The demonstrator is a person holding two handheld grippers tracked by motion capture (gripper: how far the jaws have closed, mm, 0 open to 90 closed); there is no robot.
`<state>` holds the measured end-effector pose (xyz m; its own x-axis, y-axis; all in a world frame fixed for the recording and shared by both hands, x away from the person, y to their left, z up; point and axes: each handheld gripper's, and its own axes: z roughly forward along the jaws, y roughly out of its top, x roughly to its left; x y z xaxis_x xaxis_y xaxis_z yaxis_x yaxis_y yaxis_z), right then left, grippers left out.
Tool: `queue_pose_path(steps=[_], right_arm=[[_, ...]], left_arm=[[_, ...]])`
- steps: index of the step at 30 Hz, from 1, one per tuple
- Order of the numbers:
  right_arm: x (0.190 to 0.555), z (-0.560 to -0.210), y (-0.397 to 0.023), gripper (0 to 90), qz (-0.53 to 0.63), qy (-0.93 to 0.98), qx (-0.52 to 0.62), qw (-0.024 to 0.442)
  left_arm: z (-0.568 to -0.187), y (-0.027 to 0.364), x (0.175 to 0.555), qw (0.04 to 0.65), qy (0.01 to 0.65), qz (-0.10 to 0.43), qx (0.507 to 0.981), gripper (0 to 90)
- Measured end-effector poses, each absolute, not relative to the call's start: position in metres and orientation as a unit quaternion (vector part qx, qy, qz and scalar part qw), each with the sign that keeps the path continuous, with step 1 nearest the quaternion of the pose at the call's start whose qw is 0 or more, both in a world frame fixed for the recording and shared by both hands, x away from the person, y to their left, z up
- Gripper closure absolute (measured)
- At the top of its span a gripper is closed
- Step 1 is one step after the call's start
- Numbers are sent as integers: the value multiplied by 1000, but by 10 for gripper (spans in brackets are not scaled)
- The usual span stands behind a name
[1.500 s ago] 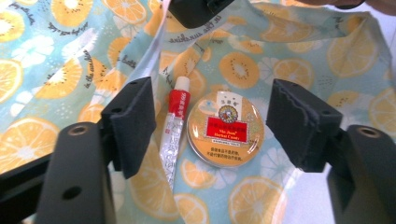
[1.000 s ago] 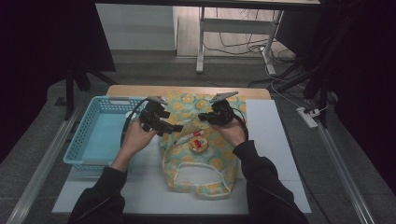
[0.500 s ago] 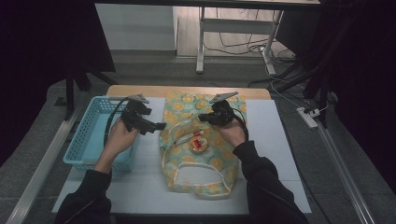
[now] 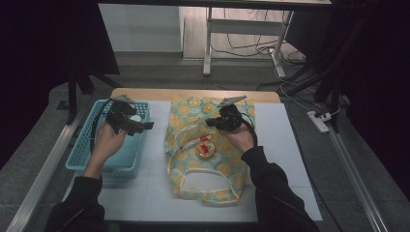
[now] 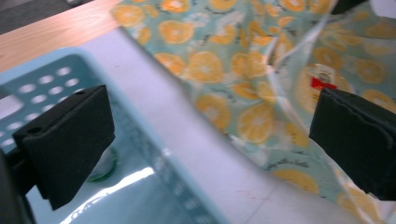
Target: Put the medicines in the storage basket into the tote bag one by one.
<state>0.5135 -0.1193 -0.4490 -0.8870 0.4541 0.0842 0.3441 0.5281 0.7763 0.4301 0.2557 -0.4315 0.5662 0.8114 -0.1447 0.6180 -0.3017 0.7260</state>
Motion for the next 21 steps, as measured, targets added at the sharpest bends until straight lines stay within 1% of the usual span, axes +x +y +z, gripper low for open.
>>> queue_pose_path(steps=[8, 14, 19, 21], right_arm=[[513, -449, -119, 900, 428, 872, 228, 65], [513, -450, -119, 900, 426, 873, 228, 64], [513, -451, -118, 900, 426, 873, 227, 65], [512, -451, -118, 900, 427, 873, 227, 64]], left_arm=[[-442, 275, 437, 357, 481, 137, 789, 4], [-454, 283, 445, 330, 519, 151, 774, 0], [-462, 283, 455, 300, 525, 157, 781, 4], [-465, 282, 460, 298, 526, 157, 781, 9]])
